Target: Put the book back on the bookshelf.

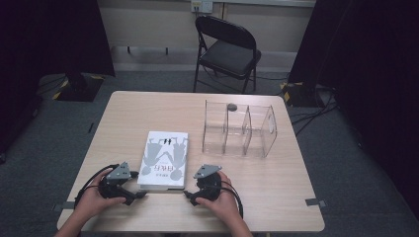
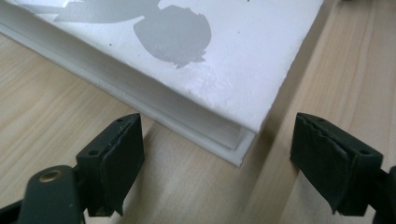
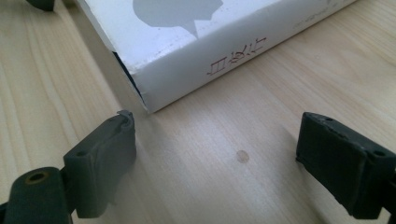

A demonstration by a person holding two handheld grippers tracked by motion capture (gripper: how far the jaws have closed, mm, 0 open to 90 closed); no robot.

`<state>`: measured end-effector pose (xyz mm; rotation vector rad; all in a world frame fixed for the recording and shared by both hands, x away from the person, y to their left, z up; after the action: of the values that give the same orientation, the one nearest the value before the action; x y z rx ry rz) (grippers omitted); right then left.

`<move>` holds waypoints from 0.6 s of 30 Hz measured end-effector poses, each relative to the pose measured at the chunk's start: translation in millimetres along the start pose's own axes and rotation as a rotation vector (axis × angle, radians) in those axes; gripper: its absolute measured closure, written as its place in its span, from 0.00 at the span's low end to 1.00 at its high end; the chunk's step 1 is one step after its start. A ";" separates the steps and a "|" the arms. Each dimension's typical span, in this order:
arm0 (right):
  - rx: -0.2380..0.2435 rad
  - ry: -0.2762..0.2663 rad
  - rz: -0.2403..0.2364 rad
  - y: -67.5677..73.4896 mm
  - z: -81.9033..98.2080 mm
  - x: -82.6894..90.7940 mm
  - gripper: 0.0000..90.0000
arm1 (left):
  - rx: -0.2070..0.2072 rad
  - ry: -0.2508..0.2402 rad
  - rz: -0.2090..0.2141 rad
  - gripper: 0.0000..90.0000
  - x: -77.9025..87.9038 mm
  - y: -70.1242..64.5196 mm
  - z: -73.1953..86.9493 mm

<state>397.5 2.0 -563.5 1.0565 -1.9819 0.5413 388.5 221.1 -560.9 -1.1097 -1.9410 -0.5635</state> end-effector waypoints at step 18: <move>0.055 -0.005 -0.038 12.2 -17.4 -12.4 0.13 | 0.012 0.041 -0.020 0.43 -0.5 2.1 -10.2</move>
<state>399.3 26.6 -563.5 1.1280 -1.9574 0.5758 394.8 214.7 -555.5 -1.0639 -1.9196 -0.5804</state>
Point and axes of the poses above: each handheld gripper's, and its own axes: x roughly backward along the jaws, z roughly out of its underside, y roughly to its left, the point moved 9 cm from there along -x, roughly forward along the jaws, and after that the axes turned 11 degrees about y, right-handed, at the moved point
